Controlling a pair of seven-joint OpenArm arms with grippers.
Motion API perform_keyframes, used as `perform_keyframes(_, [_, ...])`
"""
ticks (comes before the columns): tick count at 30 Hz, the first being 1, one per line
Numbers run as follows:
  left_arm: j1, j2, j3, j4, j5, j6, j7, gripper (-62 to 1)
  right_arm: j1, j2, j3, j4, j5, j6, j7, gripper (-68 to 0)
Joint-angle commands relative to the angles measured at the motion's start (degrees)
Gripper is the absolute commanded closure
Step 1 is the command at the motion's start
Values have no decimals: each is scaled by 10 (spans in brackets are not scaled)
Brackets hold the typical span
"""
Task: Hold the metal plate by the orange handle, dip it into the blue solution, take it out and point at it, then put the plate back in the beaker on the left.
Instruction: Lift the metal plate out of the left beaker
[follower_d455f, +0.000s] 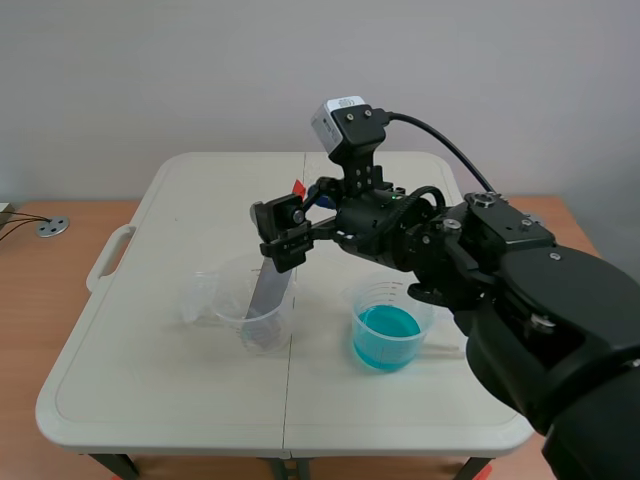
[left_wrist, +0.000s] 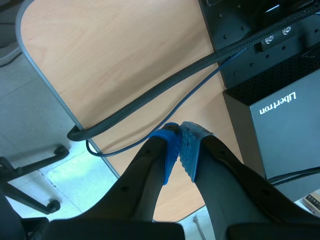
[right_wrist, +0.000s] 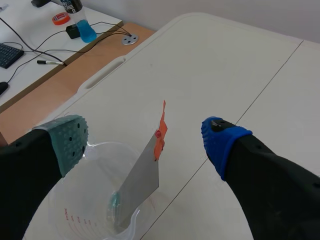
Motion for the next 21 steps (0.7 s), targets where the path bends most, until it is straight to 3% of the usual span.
perform_keyframes(1, [6,-3,1,9,-3,-3,-4,-17,10,0,0,12,6,2,11,-385])
perform_keyframes(13, [6,-1,1,9,-3,-3,-4,-17,10,0,0,12,9,2,21,-59])
perform_keyframes(16, [6,-1,1,9,-3,-3,-4,-17,10,0,0,12,9,2,27,-17])
perform_keyframes(21, [6,-1,1,9,-3,-3,-4,-17,10,0,-5,12,9,11,39,-11])
